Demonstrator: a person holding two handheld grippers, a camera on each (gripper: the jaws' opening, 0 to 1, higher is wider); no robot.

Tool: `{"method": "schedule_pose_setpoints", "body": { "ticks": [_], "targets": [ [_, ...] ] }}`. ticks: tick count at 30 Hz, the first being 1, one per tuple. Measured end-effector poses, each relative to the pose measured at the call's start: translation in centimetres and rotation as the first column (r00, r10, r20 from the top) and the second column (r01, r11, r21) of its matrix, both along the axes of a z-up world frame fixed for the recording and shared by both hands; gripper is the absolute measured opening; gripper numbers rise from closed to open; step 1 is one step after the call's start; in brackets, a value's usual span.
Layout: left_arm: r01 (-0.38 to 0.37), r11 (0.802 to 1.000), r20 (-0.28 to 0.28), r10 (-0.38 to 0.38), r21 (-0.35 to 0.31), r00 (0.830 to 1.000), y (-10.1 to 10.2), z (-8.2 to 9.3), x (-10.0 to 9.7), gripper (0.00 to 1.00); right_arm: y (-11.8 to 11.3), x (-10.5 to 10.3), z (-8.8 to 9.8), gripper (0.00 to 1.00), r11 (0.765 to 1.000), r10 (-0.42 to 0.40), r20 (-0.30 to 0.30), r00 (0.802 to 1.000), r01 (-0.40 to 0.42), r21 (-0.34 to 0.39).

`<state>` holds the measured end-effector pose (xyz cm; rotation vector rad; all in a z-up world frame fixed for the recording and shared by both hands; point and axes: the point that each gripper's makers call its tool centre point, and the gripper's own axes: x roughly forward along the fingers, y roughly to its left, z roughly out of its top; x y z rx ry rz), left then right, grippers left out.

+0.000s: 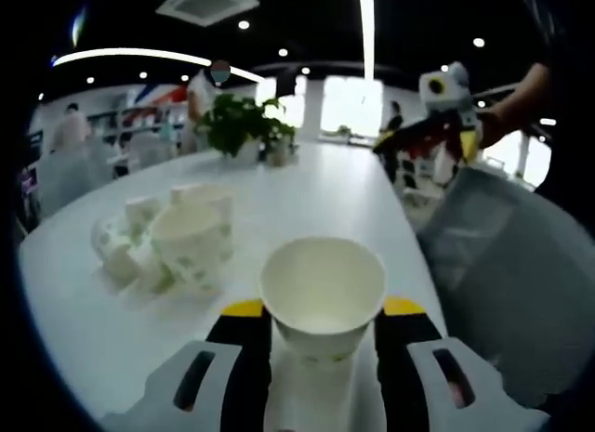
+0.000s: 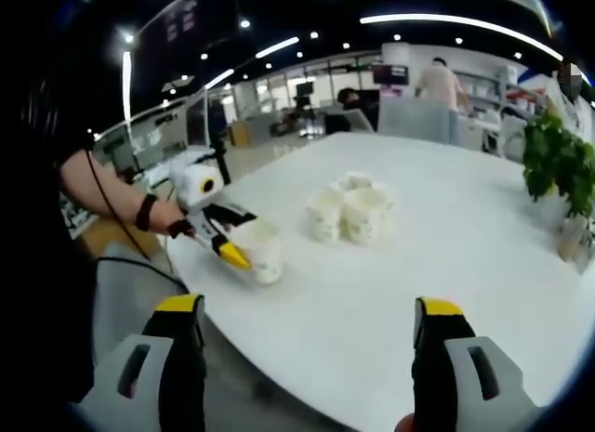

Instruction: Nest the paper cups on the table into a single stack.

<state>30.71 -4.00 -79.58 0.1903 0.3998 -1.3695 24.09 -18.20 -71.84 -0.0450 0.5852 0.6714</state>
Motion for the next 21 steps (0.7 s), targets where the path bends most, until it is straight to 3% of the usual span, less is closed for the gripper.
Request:
{"method": "schedule_pose_setpoints", "body": {
  "ticks": [21],
  "targets": [
    [-0.009,1.000,-0.019,0.009,0.007,1.000,0.23,-0.64,-0.52,0.43,-0.35,-0.34,0.10,0.90,1.000,-0.004,-0.001,1.000,0.004,0.004]
  ]
}}
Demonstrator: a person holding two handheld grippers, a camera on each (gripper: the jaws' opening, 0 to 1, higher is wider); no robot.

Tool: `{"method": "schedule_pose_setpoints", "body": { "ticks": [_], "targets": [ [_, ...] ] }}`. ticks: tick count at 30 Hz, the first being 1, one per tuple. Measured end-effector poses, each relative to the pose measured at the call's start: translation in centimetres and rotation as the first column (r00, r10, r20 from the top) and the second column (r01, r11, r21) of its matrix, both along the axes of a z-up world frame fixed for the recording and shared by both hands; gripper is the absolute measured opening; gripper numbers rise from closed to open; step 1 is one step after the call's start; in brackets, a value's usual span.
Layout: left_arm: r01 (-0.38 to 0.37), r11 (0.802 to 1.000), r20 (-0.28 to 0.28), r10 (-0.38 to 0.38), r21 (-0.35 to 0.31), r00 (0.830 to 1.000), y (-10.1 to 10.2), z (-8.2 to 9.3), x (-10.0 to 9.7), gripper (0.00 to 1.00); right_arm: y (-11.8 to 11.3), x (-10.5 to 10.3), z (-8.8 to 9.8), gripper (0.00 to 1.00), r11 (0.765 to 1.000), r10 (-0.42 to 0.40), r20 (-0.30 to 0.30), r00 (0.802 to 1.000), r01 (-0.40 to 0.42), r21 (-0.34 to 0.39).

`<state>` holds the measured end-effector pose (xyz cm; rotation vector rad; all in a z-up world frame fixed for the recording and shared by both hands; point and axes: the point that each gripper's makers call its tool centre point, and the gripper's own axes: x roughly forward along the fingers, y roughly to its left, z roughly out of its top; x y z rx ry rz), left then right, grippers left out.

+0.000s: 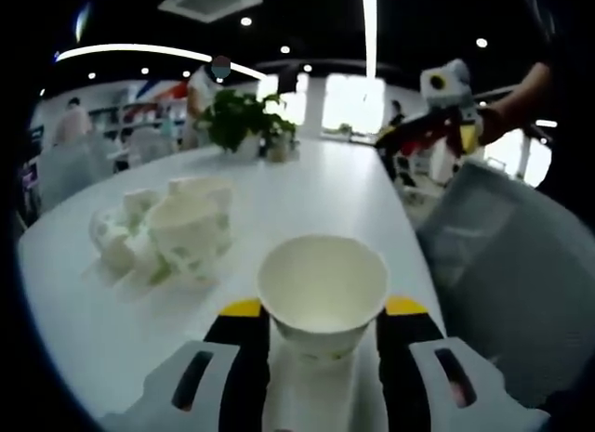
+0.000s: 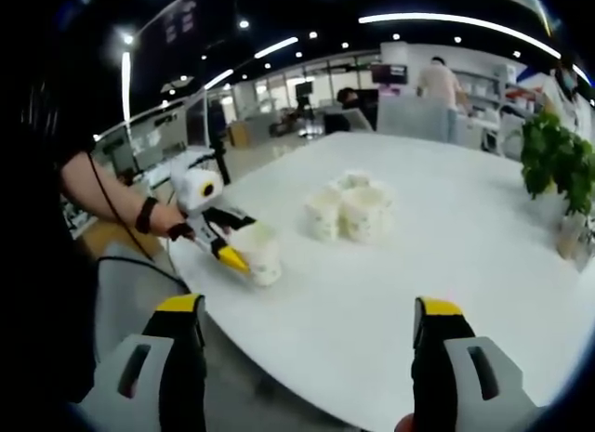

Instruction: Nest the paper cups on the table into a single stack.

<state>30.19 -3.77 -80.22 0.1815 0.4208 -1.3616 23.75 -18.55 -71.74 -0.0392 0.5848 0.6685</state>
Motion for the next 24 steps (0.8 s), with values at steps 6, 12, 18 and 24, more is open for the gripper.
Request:
{"method": "schedule_pose_setpoints", "body": {
  "ticks": [6,12,18,24],
  "targets": [
    [-0.007,1.000,-0.004,0.007,0.000,1.000,-0.03,0.10,0.17,0.48,-0.04,0.05,0.06,0.90,1.000,0.000,0.001,1.000,0.000,0.001],
    [-0.025,1.000,-0.013,0.025,0.002,1.000,0.00,0.24,0.61,0.53,-0.09,-0.08,-0.04,0.90,1.000,0.001,-0.003,1.000,-0.001,0.002],
    [-0.031,1.000,-0.021,0.030,-0.003,0.999,-0.05,0.40,0.63,0.59,0.02,0.03,0.00,0.90,1.000,0.005,-0.001,1.000,-0.005,0.003],
    [-0.026,1.000,-0.024,0.026,0.001,0.999,0.04,0.31,0.34,0.61,0.28,0.24,0.13,0.90,1.000,0.010,0.003,1.000,-0.010,0.006]
  ]
}}
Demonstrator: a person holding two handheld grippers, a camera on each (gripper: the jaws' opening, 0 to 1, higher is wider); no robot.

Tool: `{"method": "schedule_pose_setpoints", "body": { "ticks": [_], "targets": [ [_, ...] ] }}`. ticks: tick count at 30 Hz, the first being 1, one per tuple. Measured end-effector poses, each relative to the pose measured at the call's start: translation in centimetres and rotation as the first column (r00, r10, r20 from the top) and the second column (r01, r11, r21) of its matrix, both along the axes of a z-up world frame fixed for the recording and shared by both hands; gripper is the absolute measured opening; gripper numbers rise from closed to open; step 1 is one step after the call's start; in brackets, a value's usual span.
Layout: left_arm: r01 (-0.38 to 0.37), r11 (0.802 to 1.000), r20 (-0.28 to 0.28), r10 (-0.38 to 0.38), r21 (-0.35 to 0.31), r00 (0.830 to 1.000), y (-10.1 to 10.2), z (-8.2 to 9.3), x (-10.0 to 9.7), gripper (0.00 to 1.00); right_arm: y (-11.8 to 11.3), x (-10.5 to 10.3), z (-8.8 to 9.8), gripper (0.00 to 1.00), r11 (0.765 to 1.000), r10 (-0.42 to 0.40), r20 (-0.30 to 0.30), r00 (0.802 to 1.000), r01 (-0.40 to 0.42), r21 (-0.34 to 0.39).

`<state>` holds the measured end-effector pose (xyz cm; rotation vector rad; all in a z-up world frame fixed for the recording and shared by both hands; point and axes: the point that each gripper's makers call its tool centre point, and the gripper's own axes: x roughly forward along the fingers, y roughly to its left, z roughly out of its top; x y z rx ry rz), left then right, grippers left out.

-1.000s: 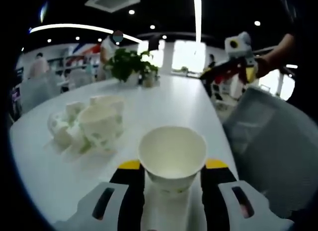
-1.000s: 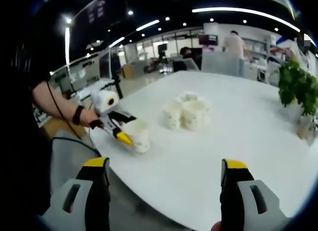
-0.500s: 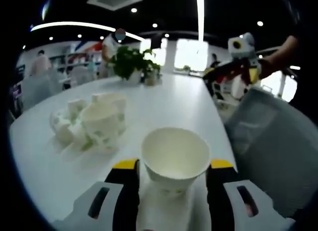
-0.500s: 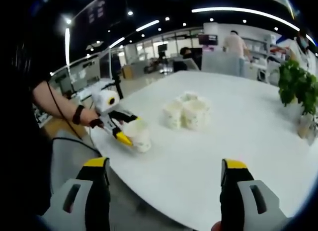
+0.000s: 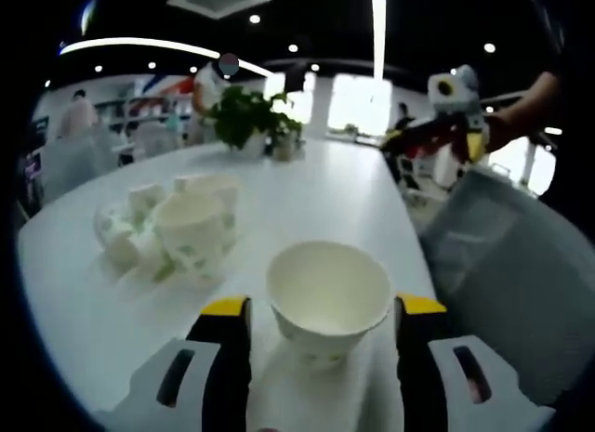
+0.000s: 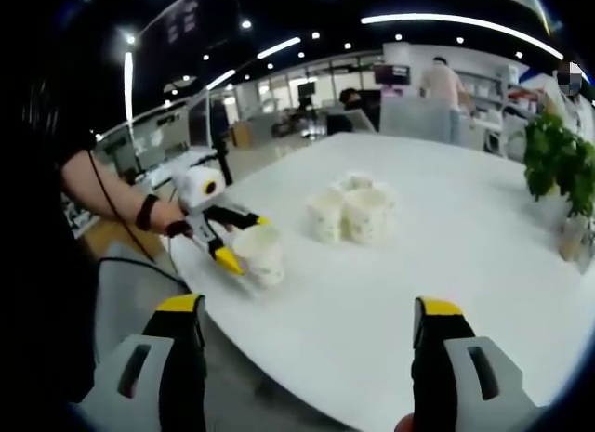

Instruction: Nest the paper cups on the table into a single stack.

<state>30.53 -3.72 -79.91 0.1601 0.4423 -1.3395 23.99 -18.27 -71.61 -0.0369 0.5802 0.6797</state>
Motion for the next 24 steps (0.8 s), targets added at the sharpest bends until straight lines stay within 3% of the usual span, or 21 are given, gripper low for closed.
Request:
{"method": "schedule_pose_setpoints", "body": {
  "ticks": [13,24],
  "targets": [
    [-0.040,0.999,-0.033,0.040,-0.007,0.999,1.1,-0.1,-0.9,0.76,0.1,-0.1,-0.3,0.90,1.000,-0.008,-0.006,1.000,0.008,0.014],
    [-0.088,0.996,-0.014,0.088,0.003,0.996,3.1,0.2,-1.0,0.85,0.5,0.2,-0.3,0.90,1.000,0.004,-0.005,1.000,-0.004,0.018]
  ]
}}
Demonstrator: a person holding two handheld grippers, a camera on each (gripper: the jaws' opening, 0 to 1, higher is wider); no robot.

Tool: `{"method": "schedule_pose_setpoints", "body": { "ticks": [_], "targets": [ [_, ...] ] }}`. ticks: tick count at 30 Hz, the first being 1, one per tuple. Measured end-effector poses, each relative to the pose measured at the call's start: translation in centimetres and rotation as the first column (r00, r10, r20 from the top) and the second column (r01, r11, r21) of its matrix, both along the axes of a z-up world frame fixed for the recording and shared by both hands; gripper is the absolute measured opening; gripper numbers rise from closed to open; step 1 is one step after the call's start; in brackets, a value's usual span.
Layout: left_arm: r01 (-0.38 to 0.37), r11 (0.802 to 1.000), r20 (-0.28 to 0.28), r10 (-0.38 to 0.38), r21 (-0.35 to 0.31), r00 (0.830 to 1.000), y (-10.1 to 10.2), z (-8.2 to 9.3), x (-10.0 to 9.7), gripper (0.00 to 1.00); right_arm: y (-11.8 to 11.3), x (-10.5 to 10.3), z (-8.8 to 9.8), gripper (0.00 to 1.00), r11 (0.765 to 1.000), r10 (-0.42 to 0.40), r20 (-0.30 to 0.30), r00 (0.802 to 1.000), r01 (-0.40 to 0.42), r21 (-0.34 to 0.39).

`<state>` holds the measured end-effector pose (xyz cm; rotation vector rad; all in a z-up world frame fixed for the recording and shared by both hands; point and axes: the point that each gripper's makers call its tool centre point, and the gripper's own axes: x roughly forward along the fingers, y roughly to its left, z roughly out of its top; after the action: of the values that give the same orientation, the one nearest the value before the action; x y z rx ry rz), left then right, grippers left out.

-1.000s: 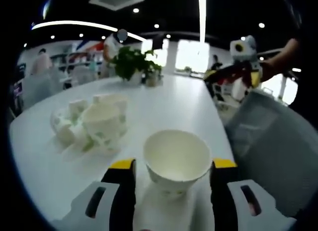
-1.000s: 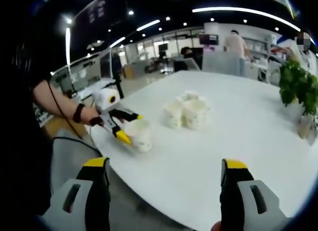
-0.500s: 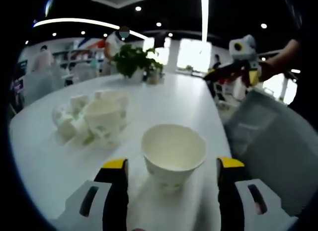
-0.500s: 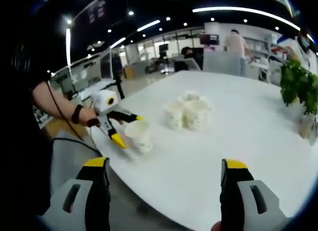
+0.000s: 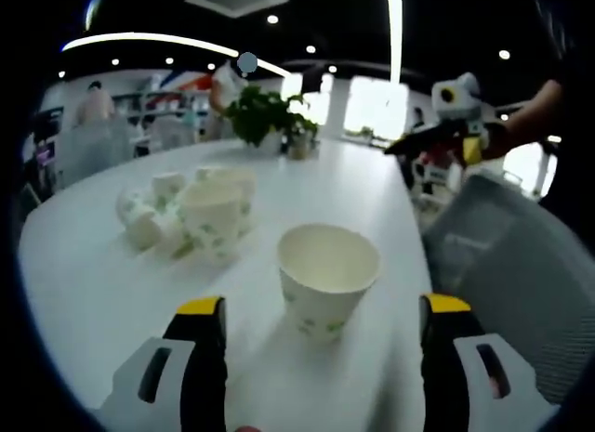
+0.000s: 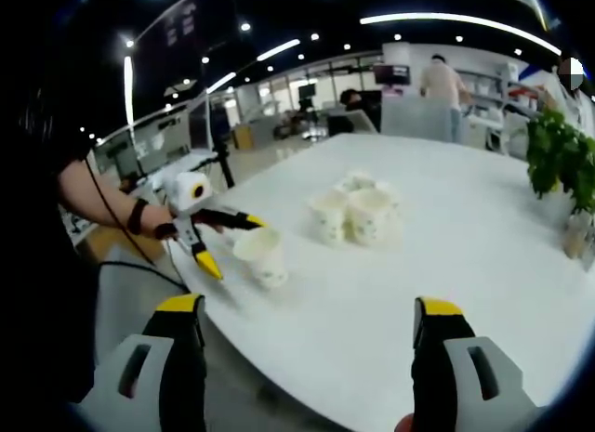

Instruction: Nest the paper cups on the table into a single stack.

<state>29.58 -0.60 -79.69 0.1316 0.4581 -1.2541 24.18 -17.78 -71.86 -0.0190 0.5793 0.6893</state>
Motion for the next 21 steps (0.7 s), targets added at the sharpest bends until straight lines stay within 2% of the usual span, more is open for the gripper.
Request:
{"method": "schedule_pose_setpoints", "body": {
  "ticks": [5,12,14,21],
  "targets": [
    [-0.020,1.000,0.000,0.020,0.005,1.000,1.5,0.2,0.0,0.89,0.1,0.1,0.0,0.91,1.000,0.003,0.000,1.000,-0.003,0.005],
    [-0.121,0.992,0.018,0.122,-0.042,0.992,3.5,1.9,1.1,0.96,0.6,0.1,0.0,0.91,1.000,0.013,-0.001,1.000,-0.013,0.012],
    [-0.154,0.986,0.005,0.155,-0.065,0.988,4.0,2.3,1.3,0.98,0.6,0.2,0.1,0.91,1.000,0.015,-0.001,1.000,-0.015,0.012],
    [-0.197,0.978,0.031,0.199,-0.065,0.980,6.0,3.1,2.0,0.98,0.8,0.4,0.2,0.91,1.000,0.020,0.005,1.000,-0.020,0.015]
  ]
}}
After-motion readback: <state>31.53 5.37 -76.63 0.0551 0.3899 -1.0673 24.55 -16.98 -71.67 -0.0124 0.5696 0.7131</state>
